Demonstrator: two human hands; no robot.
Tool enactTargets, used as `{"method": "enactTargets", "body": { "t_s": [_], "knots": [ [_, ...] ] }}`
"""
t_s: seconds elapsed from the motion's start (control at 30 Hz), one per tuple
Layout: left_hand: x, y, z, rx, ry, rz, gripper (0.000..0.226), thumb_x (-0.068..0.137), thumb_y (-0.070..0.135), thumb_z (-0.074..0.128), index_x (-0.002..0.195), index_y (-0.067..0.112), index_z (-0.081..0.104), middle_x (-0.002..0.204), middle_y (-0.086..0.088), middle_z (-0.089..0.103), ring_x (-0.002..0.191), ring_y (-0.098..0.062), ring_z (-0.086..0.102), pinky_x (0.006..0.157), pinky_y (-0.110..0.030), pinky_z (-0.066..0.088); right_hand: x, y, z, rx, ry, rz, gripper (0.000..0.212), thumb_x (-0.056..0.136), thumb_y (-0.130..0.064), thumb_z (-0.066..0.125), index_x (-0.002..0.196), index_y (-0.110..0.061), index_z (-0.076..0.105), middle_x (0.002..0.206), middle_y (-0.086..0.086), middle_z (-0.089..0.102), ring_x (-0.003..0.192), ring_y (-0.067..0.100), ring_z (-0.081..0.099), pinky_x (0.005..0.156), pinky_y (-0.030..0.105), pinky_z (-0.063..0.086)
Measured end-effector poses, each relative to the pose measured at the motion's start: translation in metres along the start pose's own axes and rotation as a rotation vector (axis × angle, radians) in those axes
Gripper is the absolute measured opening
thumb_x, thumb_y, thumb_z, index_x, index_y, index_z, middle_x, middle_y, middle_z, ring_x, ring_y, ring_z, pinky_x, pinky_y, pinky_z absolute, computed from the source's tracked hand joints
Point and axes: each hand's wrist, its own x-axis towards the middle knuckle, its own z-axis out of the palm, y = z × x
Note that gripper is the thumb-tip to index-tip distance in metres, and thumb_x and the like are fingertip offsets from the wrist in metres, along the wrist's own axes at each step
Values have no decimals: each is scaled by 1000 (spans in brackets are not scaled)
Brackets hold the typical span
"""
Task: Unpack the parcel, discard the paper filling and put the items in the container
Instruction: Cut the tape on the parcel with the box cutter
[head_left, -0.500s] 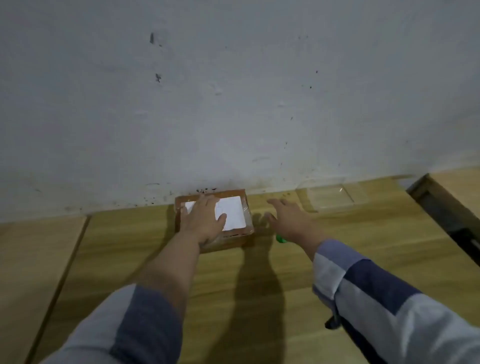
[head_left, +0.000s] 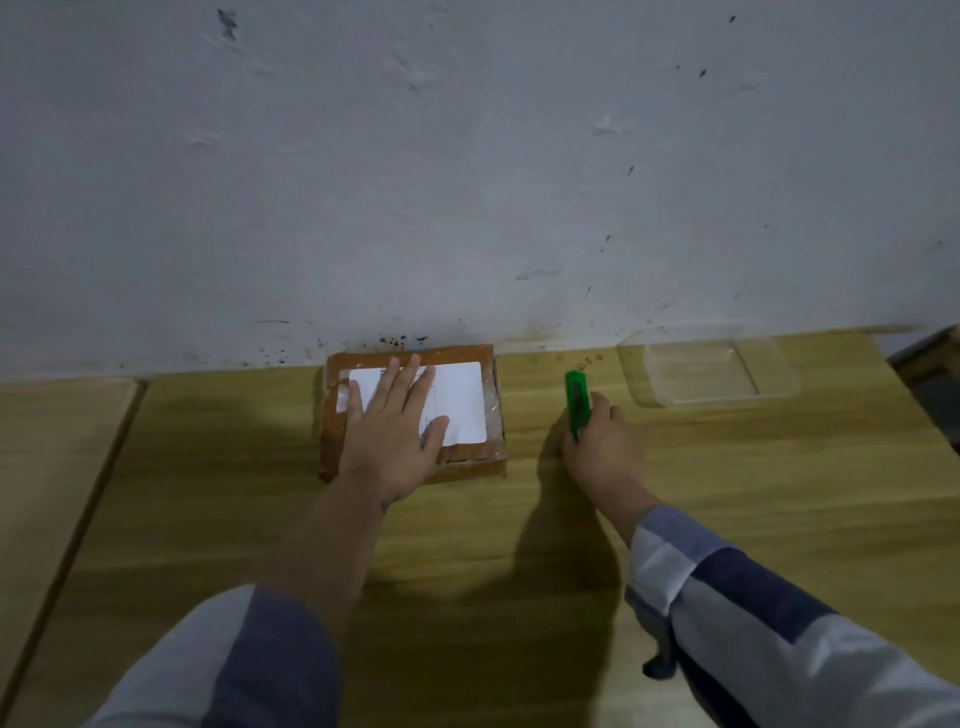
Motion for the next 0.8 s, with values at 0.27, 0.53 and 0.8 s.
{"method": "enactTargets", "body": {
  "t_s": [0.27, 0.53, 0.8],
  "knots": [
    [0, 0, 3, -1, 10, -12, 61, 97, 52, 17, 152, 27, 2, 160, 5, -7, 147, -16, -14, 117, -51, -10, 5, -21, -8, 256, -93, 20, 33, 92, -7, 47, 124, -5, 52, 110, 20, 62, 93, 37, 62, 77, 42, 54],
    [-2, 0, 1, -19, 3, 0, 62, 97, 52, 16, 151, 27, 1, 161, 4, -7, 147, -16, -15, 117, -52, -11, -34, -33, -36, 997, -618, 126, 90, 82, 18, 49, 146, -34, 14, 109, 10, 46, 89, 25, 50, 86, 43, 50],
    [-2, 1, 1, -8, 12, 2, 61, 97, 51, 17, 152, 27, 2, 161, 4, -7, 147, -17, -15, 115, -52, -12, -57, -44, -35, 755, -330, -68, 62, 100, -7, 35, 150, -34, 8, 93, 3, 55, 70, 16, 52, 68, 35, 52]
  ]
}}
